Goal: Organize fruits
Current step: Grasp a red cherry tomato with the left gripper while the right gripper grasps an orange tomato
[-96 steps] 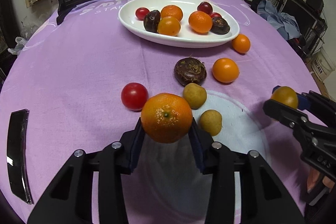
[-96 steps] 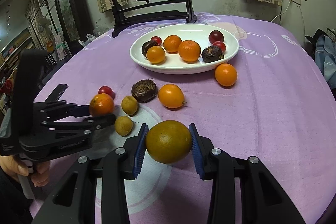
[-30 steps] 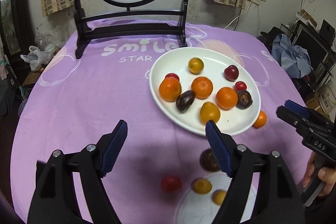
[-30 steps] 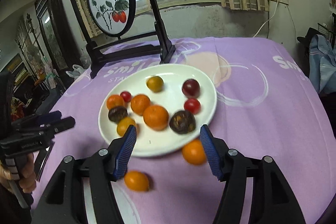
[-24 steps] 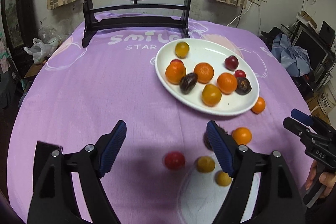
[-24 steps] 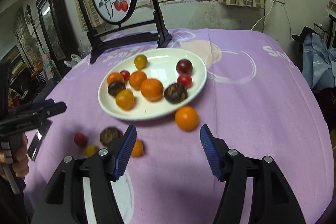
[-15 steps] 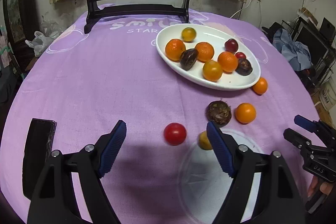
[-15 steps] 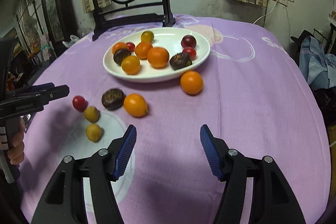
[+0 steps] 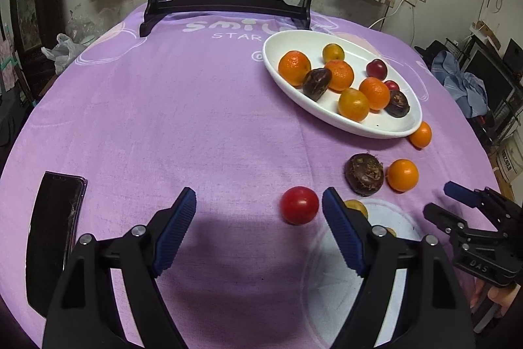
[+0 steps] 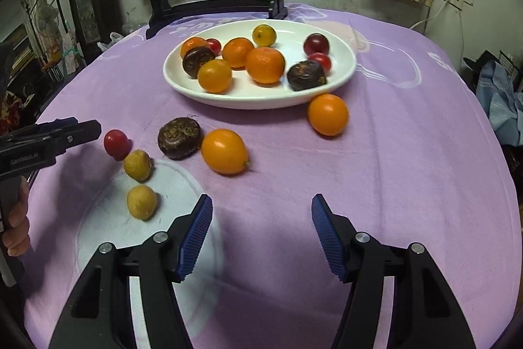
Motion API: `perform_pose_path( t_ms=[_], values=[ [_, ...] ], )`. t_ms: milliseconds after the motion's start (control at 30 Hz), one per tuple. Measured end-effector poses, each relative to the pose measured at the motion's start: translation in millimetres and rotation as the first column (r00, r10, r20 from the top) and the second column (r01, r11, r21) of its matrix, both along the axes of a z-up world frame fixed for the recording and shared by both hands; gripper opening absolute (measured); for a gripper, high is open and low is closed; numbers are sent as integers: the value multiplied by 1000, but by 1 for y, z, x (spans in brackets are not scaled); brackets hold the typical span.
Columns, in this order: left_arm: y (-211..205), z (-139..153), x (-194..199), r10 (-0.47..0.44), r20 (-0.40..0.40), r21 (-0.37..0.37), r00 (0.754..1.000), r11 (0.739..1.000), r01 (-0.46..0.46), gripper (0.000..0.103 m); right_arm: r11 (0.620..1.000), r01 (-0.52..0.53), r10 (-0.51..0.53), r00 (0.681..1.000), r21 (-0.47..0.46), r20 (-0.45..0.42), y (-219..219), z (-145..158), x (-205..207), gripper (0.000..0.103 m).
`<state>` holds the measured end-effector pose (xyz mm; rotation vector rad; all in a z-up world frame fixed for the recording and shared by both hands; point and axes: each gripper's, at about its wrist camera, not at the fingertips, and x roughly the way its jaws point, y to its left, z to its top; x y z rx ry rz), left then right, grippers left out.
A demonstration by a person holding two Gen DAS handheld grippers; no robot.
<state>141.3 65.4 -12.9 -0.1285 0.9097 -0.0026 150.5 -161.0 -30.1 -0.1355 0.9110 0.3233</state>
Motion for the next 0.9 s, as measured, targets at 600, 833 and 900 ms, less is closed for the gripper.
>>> perform_pose_path(
  t_ms=[600, 833, 900],
  values=[
    [-1, -1, 1, -13, -20, -37, 1000, 999, 12, 81, 999, -43, 43, 999, 1, -21, 19, -1, 30, 64],
    [-3, -6, 2, -17, -33, -24, 999, 1000, 16, 81, 997, -78, 77, 997, -17, -30, 27, -7, 32, 64],
    [-2, -7, 3, -16, -36, -25, 999, 1000, 15, 81, 995, -92, 91, 995, -37, -31, 35, -10, 35, 64]
  ],
)
